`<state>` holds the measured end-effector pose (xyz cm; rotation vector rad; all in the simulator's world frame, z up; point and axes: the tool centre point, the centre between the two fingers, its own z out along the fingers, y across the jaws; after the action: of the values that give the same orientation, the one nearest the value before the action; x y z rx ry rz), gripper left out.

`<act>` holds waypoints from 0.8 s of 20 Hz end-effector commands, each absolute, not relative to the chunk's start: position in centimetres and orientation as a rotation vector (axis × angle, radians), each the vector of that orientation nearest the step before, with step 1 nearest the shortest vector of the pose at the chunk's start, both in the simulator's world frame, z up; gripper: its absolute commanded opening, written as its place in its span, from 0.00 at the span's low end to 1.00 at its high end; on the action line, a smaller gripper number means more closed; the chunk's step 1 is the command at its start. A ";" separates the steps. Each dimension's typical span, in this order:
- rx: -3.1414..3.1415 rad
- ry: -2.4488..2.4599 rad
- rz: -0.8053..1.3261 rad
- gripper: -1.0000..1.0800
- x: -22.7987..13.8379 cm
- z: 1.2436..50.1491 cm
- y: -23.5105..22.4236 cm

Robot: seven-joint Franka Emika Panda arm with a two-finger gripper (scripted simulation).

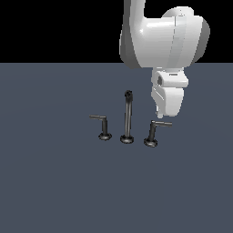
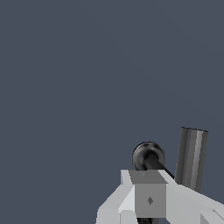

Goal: Turn on the faucet by rotating a designated handle.

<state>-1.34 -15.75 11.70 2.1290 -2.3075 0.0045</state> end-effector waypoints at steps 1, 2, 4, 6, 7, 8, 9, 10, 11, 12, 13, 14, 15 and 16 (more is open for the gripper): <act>2.080 -2.352 0.004 0.00 -1.2 10.8 -16.5; 2.066 -2.364 0.004 0.00 -1.1 10.5 -16.8; 2.044 -2.384 0.002 0.00 -1.1 10.1 -17.1; 2.031 -2.395 0.001 0.00 -1.0 9.9 -17.4; 2.028 -2.398 0.001 0.00 -1.0 9.8 -17.4; 2.027 -2.399 0.001 0.00 -1.0 9.8 -17.4; 2.027 -2.399 0.001 0.00 -1.0 9.8 -17.4; 2.027 -2.399 0.001 0.00 -1.0 9.8 -17.4; 2.027 -2.399 0.001 0.00 -1.0 9.8 -17.4; 2.028 -2.398 0.000 0.00 -1.1 9.8 -17.4; 2.028 -2.398 0.000 0.00 -1.4 9.8 -17.5; 2.028 -2.398 0.000 0.00 -1.8 9.8 -17.6; 2.028 -2.398 0.000 0.00 -2.1 9.8 -17.7; 2.028 -2.398 0.000 0.00 -2.5 9.8 -17.8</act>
<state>-1.96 -17.63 9.81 2.0290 -2.3974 0.0001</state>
